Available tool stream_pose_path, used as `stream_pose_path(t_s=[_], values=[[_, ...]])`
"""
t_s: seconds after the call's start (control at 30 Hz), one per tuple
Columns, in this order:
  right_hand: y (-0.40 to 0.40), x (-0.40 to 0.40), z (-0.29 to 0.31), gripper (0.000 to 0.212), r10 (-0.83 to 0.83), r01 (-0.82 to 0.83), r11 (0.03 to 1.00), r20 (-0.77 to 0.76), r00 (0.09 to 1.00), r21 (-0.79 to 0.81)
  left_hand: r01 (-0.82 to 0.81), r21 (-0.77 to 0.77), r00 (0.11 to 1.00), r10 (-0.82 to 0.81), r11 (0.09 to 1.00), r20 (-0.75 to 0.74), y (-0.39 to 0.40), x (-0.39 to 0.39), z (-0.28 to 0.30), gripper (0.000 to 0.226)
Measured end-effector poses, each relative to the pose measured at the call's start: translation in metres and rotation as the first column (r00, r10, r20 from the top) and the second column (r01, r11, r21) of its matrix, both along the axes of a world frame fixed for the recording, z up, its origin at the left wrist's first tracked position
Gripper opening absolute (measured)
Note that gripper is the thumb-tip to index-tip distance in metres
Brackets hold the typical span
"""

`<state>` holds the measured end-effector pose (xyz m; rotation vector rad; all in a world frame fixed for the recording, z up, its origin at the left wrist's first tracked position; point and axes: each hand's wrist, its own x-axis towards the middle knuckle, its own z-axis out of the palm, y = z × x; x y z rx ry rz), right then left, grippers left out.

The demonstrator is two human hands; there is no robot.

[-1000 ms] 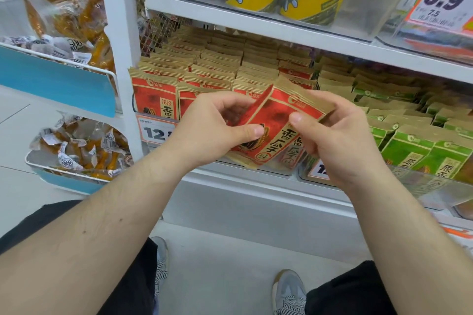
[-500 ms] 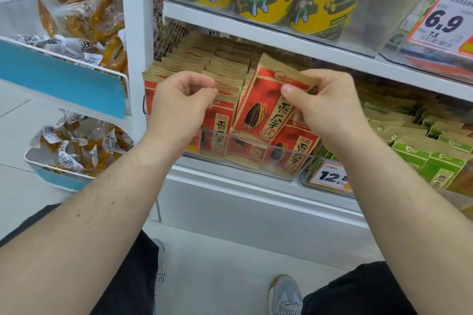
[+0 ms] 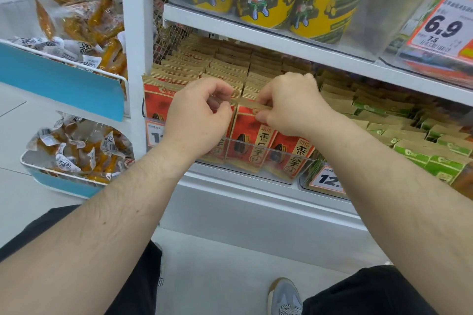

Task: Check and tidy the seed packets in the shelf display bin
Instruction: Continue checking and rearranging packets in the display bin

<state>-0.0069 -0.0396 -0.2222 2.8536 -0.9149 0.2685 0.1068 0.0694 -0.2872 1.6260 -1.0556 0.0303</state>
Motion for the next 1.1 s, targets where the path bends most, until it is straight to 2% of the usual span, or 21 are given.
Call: stream_pose_path(t_s=[0.07, 0.17, 0.23, 0.37, 0.43, 0.5, 0.57, 0.63, 0.7, 0.77, 0.83, 0.9, 1.0, 1.1], values=[[0.000, 0.007, -0.005, 0.004, 0.003, -0.004, 1.000, -0.060, 0.998, -0.021, -0.016, -0.015, 0.998, 0.017, 1.000, 0.057, -0.002, -0.002, 0.001, 0.022], [-0.005, 0.005, -0.008, 0.010, 0.008, -0.007, 1.000, -0.048, 0.999, 0.020, -0.037, -0.043, 0.983, 0.044, 0.998, 0.176, -0.006, -0.005, 0.004, 0.020], [-0.009, -0.006, -0.009, 0.017, 0.029, -0.030, 0.998, 0.021, 0.999, 0.050, -0.033, -0.059, 0.961, 0.048, 0.998, 0.272, -0.011, -0.007, 0.008, 0.018], [-0.023, -0.044, -0.014, 0.035, 0.014, 0.000, 0.999, 0.254, 0.967, -0.054, -0.010, -0.010, 0.914, 0.013, 1.000, 0.404, -0.022, -0.012, 0.019, 0.017], [-0.033, -0.061, -0.016, 0.050, -0.034, 0.041, 0.999, 0.222, 0.974, -0.027, 0.015, 0.037, 0.897, -0.029, 0.999, 0.441, -0.026, -0.018, 0.025, 0.020], [-0.047, -0.069, -0.017, 0.054, -0.122, 0.126, 0.991, 0.094, 0.988, -0.036, 0.038, 0.165, 0.880, -0.111, 0.986, 0.461, -0.033, -0.027, 0.036, 0.029], [-0.065, -0.066, -0.015, 0.052, -0.212, 0.212, 0.977, 0.001, 0.977, -0.037, 0.026, 0.427, 0.837, -0.254, 0.904, 0.485, -0.042, -0.034, 0.047, 0.049], [-0.084, -0.054, -0.010, 0.054, -0.254, 0.257, 0.964, -0.053, 0.966, 0.065, -0.044, 0.644, 0.738, -0.409, 0.763, 0.536, -0.056, -0.038, 0.054, 0.071], [-0.100, -0.041, -0.006, 0.060, -0.244, 0.262, 0.947, -0.112, 0.963, 0.185, -0.087, 0.739, 0.684, -0.499, 0.668, 0.532, -0.071, -0.038, 0.059, 0.091], [-0.112, -0.032, -0.005, 0.067, -0.239, 0.270, 0.935, -0.155, 0.959, 0.230, -0.100, 0.793, 0.687, -0.535, 0.600, 0.491, -0.083, -0.036, 0.063, 0.105], [-0.117, -0.029, -0.005, 0.060, -0.230, 0.271, 0.929, -0.181, 0.956, 0.253, -0.099, 0.832, 0.694, -0.561, 0.546, 0.451, -0.092, -0.036, 0.063, 0.112], [-0.116, -0.032, -0.005, 0.047, -0.208, 0.256, 0.925, -0.191, 0.959, 0.280, -0.082, 0.844, 0.698, -0.574, 0.530, 0.428, -0.099, -0.036, 0.059, 0.112], [-0.116, -0.036, -0.006, 0.032, -0.170, 0.233, 0.923, -0.218, 0.961, 0.306, -0.040, 0.819, 0.736, -0.537, 0.573, 0.412, -0.104, -0.039, 0.051, 0.087], [-0.117, -0.035, -0.002, 0.017, -0.185, 0.218, 0.884, -0.118, 0.976, 0.414, -0.004, 0.763, 0.765, -0.490, 0.647, 0.419, -0.103, -0.038, 0.043, 0.073]])
